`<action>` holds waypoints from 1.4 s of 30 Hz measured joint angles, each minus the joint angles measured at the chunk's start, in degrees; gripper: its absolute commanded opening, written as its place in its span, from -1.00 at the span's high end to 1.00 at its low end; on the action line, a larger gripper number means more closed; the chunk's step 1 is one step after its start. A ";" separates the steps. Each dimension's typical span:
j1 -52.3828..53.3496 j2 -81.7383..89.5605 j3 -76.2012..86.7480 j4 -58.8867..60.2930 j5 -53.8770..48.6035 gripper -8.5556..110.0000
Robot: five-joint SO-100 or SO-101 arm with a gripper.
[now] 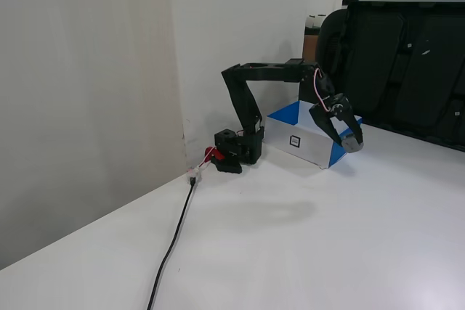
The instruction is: Pick the gray block and keep it in the box.
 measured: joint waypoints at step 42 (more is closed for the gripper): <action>-1.14 42.54 20.48 -4.66 -2.02 0.85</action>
